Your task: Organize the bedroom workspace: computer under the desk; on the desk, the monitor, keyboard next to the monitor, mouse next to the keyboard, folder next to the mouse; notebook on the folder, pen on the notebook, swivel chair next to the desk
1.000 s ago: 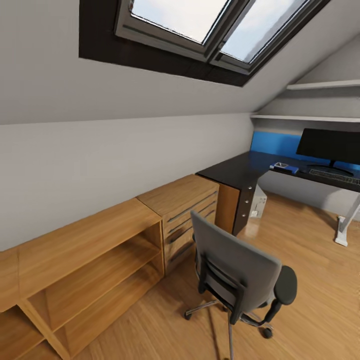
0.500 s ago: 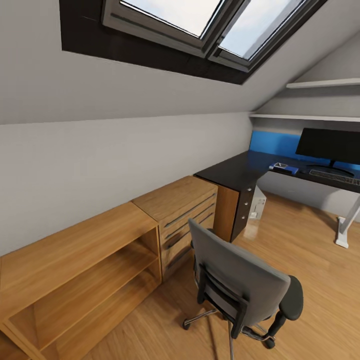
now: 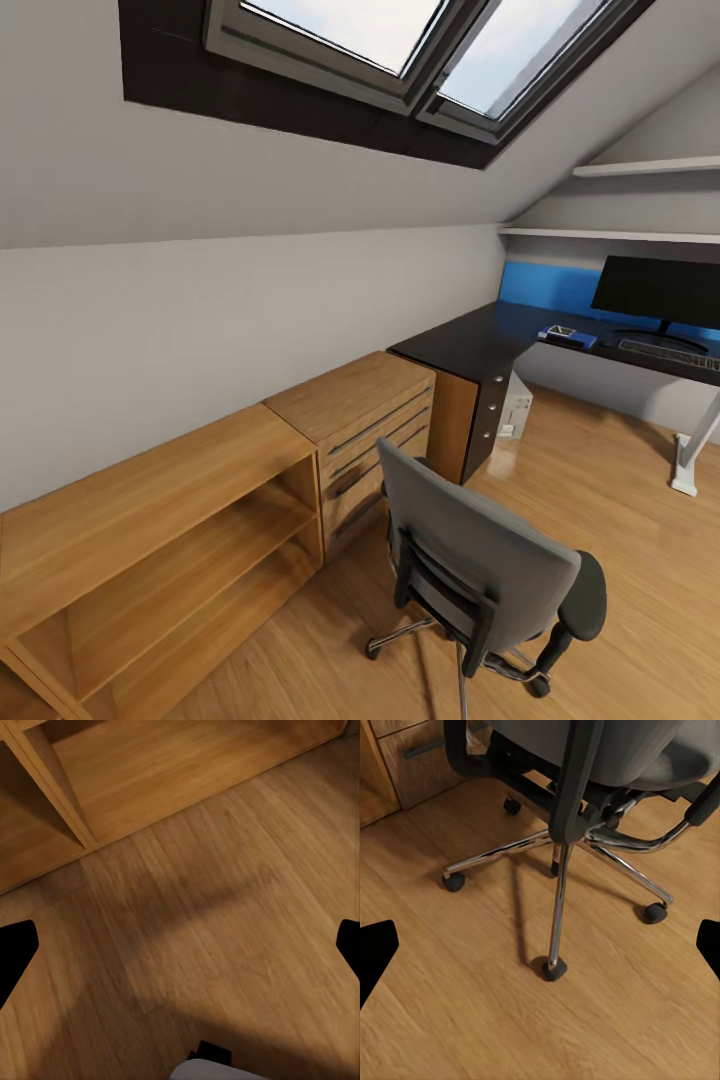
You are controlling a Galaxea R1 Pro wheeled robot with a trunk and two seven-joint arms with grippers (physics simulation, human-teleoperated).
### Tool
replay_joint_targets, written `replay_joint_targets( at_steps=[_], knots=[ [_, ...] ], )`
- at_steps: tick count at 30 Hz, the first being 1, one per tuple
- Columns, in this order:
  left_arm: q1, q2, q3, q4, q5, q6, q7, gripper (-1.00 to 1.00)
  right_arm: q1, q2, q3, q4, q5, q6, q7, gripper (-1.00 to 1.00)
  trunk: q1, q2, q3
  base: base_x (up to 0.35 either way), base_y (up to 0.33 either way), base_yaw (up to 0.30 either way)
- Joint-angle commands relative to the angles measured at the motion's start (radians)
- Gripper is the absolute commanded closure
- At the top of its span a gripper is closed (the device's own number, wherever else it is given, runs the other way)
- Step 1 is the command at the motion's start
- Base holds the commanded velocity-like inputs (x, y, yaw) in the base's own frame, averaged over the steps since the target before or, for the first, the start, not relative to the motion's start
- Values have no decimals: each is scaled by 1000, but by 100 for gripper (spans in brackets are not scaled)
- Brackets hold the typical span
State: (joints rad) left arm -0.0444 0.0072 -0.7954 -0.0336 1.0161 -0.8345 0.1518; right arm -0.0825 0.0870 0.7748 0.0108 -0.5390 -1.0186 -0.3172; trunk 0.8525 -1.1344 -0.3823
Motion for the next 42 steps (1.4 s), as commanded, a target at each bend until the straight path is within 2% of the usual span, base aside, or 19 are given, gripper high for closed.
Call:
replay_joint_targets(
  at_steps=[1, 37, 42],
  knots=[
    [0, 0, -8, -2, -1, -1, 11, -100, -1, 0, 9, 1, -4, -2, -5, -100, 0, -1, -1, 0, 0, 0],
    [0, -1, -8, -2, 0, 0, 10, -100, -1, -1, 11, 2, -2, -3, -5, -100, 0, -1, -1, 0, 0, 0],
    [0, -1, -8, -2, -1, 0, 11, -100, 0, -2, 9, 2, -3, -3, -6, -100, 0, -1, -1, 0, 0, -118]
  ],
)
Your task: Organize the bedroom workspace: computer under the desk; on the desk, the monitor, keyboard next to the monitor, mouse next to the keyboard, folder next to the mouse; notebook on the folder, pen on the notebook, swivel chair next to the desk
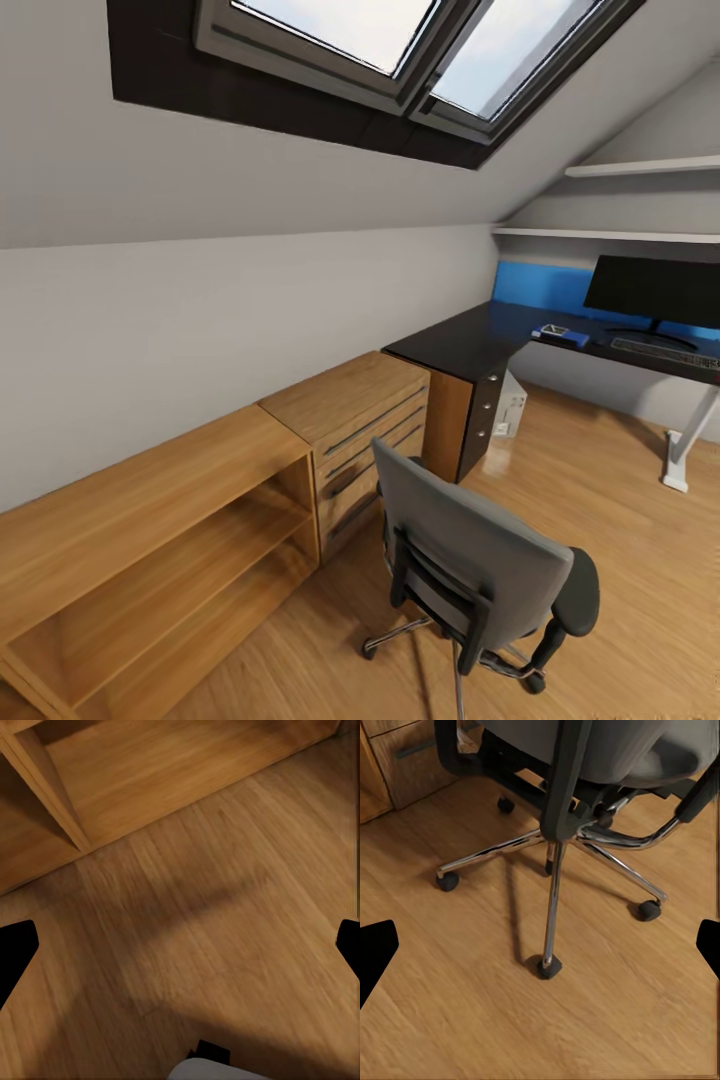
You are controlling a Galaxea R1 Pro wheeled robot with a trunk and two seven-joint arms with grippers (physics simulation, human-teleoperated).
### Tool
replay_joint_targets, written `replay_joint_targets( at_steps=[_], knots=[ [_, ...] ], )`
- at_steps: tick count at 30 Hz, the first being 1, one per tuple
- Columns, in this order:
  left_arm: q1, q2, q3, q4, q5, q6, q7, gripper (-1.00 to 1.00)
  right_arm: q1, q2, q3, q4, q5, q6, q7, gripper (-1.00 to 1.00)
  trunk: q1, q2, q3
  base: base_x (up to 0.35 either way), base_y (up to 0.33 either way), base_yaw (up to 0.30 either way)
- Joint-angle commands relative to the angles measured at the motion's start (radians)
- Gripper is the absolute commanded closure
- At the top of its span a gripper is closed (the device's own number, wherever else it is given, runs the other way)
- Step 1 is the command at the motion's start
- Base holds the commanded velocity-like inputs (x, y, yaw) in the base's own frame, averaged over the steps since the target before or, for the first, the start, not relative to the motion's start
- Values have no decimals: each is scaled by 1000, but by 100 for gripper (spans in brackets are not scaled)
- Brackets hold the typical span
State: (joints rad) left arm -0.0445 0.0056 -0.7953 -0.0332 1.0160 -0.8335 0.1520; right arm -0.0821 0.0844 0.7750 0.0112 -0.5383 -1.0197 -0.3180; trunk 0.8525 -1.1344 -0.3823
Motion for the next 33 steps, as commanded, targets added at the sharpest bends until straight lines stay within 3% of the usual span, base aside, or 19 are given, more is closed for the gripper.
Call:
replay_joint_targets(
  at_steps=[1, 33],
  knots=[
    [0, 1, -9, -2, 0, -1, 10, -100, -1, 0, 8, 1, -4, -2, -5, -100, 0, -1, -1, 0, 0, -192],
    [0, 1, -9, -2, 0, -1, 9, -100, -1, -1, 7, 1, -5, -2, -6, -100, 0, -1, -1, 0, 0, -256]
  ],
)
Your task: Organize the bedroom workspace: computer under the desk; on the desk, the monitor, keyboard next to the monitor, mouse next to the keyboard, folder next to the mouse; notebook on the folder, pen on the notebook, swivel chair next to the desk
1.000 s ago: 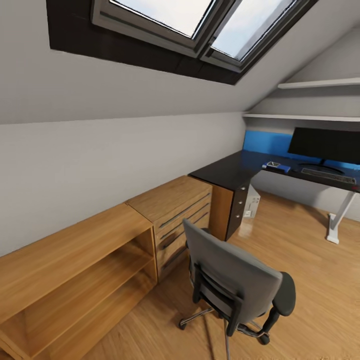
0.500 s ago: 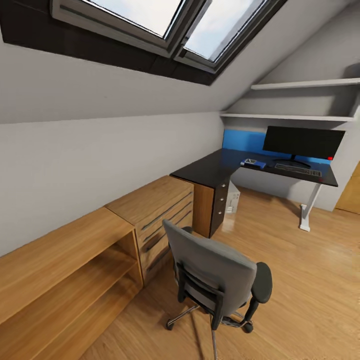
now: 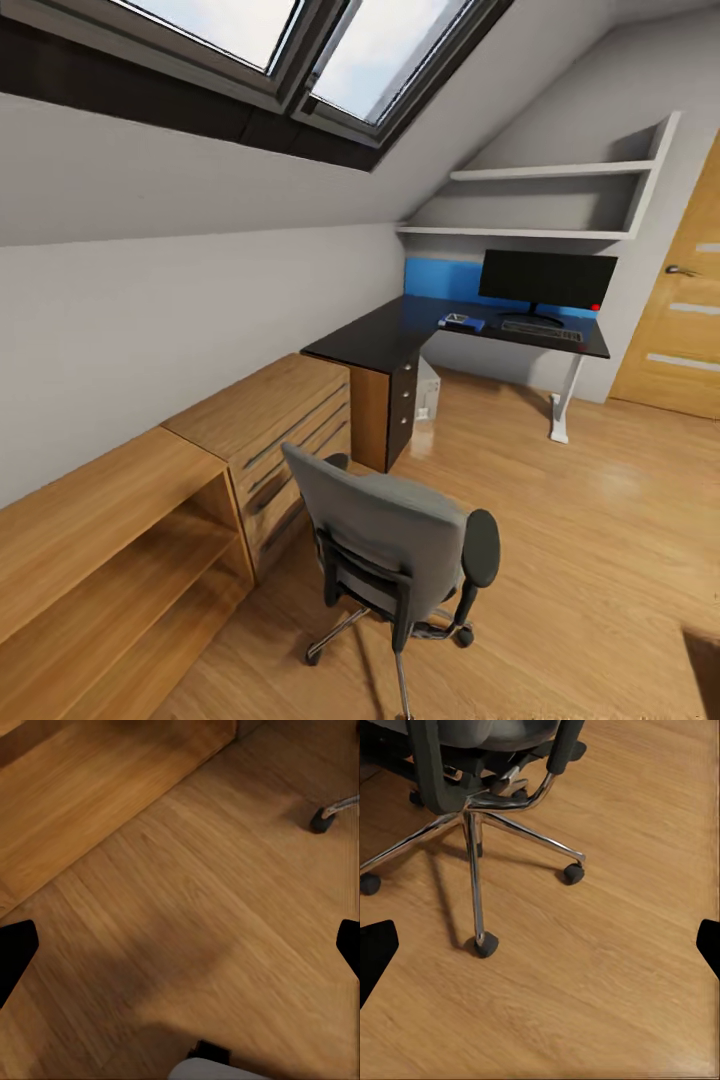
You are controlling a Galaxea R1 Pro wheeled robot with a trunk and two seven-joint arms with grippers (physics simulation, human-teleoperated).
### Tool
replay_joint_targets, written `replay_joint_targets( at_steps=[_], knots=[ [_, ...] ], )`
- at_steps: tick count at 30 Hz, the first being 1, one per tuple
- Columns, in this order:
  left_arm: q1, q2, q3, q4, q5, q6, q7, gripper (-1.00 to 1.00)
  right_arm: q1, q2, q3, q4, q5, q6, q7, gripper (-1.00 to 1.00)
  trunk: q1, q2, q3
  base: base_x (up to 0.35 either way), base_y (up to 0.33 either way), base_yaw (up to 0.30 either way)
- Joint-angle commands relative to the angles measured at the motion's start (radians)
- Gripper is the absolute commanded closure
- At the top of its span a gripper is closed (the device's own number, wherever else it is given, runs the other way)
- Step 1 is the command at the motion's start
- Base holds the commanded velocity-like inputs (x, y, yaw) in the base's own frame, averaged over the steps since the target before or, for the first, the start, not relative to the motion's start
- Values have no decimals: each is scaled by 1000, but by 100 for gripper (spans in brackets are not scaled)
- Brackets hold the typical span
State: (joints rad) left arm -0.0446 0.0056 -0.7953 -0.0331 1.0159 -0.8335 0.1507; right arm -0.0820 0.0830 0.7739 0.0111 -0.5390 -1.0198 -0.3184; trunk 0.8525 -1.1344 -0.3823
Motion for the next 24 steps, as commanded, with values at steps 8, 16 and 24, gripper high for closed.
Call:
replay_joint_targets(
  at_steps=[8, 16, 24],
  knots=[
    [0, 1, -8, -2, 0, -1, 10, -100, -1, 1, 9, 1, -4, -2, -4, -100, 0, -1, -1, 0, 0, -266],
    [0, 1, -8, -2, 0, -1, 10, -100, -1, 0, 9, 1, -4, -2, -5, -100, 0, -1, -1, 0, 12, -266],
    [0, 0, -8, -2, 0, -1, 10, -100, -1, 1, 10, 1, -3, -2, -4, -100, 0, -1, -1, 7, 169, -266]
  ],
)
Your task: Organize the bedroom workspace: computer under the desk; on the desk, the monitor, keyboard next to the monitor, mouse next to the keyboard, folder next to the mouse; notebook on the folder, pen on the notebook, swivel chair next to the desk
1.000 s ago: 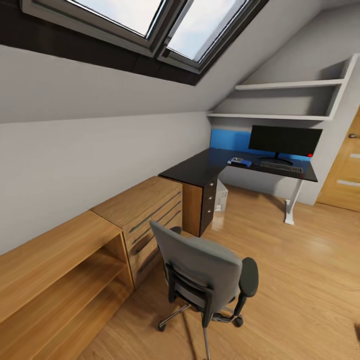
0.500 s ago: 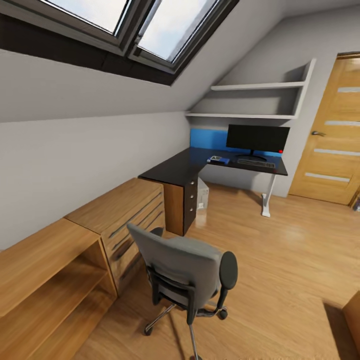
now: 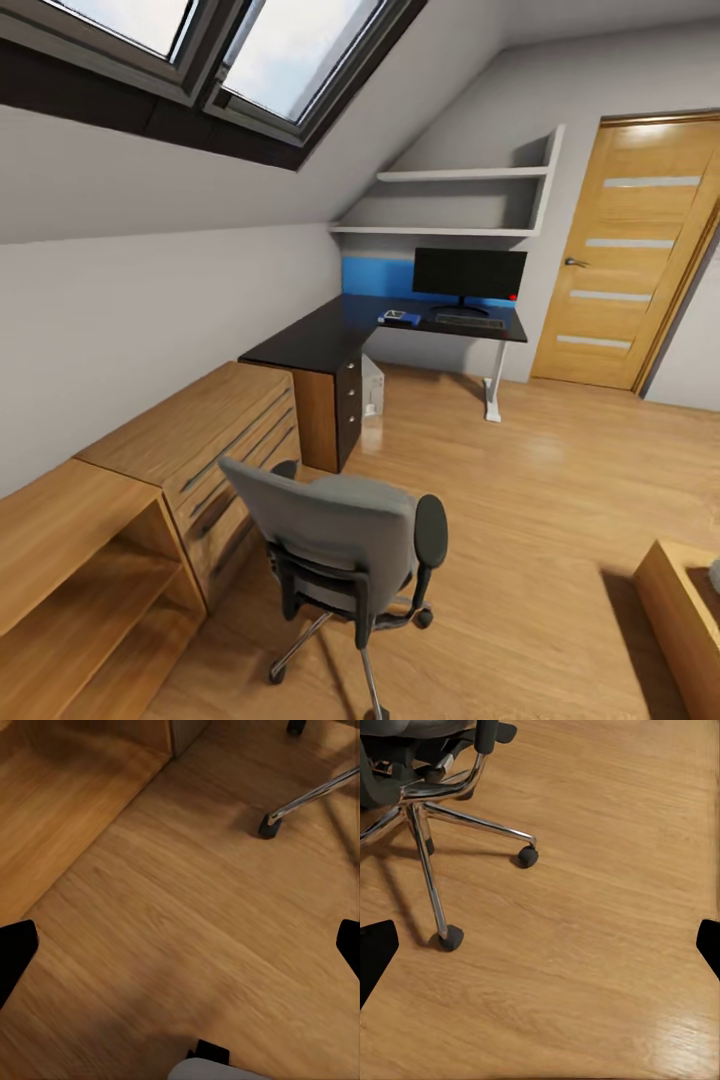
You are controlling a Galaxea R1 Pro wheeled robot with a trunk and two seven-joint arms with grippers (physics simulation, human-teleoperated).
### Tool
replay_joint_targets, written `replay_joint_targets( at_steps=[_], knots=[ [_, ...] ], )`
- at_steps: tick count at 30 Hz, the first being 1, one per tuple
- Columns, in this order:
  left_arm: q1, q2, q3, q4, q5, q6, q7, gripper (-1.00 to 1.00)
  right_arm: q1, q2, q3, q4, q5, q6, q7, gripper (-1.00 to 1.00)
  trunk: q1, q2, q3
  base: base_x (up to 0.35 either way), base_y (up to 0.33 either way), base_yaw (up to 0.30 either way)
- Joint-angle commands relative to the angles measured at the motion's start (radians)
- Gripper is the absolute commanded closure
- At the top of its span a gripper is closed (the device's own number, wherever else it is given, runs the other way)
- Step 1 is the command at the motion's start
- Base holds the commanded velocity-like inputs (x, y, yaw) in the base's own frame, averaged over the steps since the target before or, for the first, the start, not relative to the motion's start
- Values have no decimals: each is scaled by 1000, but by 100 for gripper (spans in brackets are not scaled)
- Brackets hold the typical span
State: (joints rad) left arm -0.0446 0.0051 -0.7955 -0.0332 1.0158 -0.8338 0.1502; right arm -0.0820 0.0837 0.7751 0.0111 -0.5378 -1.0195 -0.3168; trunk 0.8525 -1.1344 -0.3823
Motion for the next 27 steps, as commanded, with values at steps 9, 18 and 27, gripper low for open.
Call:
replay_joint_targets(
  at_steps=[9, 18, 27],
  knots=[
    [0, 1, -9, -2, 0, 3, 8, -100, -1, 1, 9, 1, -4, -2, -5, -100, 0, -1, -1, 65, 126, -266],
    [0, 1, -9, -2, 0, 5, 8, -100, -1, 0, 9, 1, -4, -2, -5, -100, 0, -1, -1, 8, 13, -266],
    [0, 1, -10, -2, 0, 5, 8, -100, -1, 0, 9, 1, -4, -2, -5, -100, 0, -1, -1, 1, 129, -266]
  ],
)
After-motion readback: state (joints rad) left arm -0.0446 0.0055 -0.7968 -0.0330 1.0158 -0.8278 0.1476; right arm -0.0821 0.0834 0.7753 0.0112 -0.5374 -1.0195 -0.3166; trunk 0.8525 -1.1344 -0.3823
